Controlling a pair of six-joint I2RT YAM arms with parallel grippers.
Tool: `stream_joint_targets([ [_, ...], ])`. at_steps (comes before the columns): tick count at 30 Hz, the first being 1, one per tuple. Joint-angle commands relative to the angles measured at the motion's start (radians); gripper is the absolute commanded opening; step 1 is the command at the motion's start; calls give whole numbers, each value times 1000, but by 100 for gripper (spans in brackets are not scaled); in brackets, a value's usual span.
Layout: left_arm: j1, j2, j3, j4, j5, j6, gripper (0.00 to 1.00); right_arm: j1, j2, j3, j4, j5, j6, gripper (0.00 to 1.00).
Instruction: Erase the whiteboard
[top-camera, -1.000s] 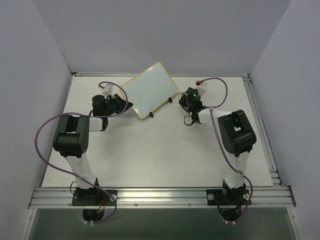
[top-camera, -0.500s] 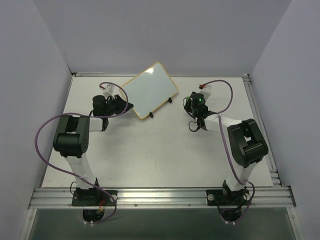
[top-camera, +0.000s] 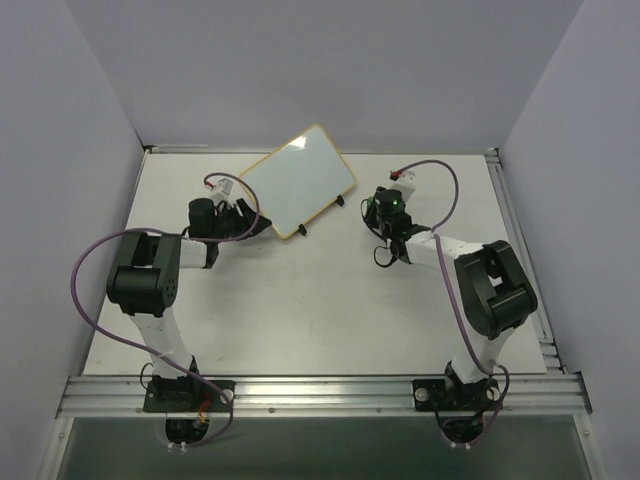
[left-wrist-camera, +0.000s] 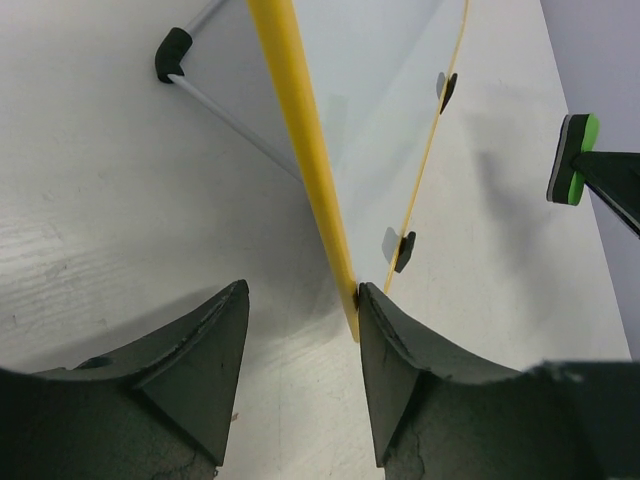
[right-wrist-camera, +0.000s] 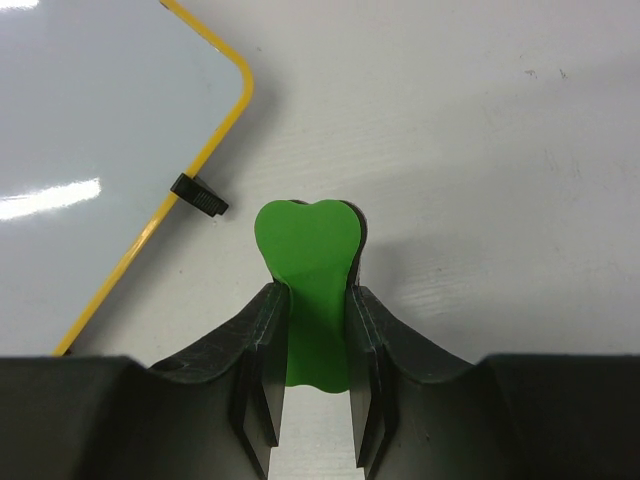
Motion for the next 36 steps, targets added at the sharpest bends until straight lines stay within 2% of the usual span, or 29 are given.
stream_joint_targets([
  [1, -6, -62, -35, 64, 13, 3, 57, 13, -47, -4, -19, 36, -30, 0],
  [6, -12, -128, -90, 76, -11, -25, 57, 39, -42, 36, -107, 43, -53, 0],
  [10, -30, -278, -199, 87, -105, -65, 59, 44, -9, 59, -154, 17, -52, 0],
  [15, -49, -515, -305, -140, -266, -95, 59, 45, 36, 99, -208, -47, -56, 2],
  [17, -58, -642, -339, -157, -291, -121, 60, 48, 65, 128, -217, -65, -56, 3],
  [22, -82, -863, -363, -313, -304, -120, 62, 47, 122, 182, -263, -118, -65, 5],
  [27, -79, -1000, -388, -440, -289, -121, 62, 58, 128, 174, -286, -127, -61, 9],
  [28, -79, -1036, -394, -450, -278, -127, 63, 59, 119, 167, -288, -127, -59, 11],
  [29, -79, -1053, -405, -459, -275, -137, 63, 59, 114, 159, -286, -121, -59, 19],
  [31, -79, -1090, -414, -477, -266, -144, 63, 62, 102, 141, -283, -124, -65, 24],
  [34, -79, -1119, -422, -497, -265, -147, 63, 68, 91, 124, -274, -125, -70, 40],
  [36, -79, -1126, -422, -505, -260, -146, 63, 67, 91, 122, -277, -138, -69, 45],
])
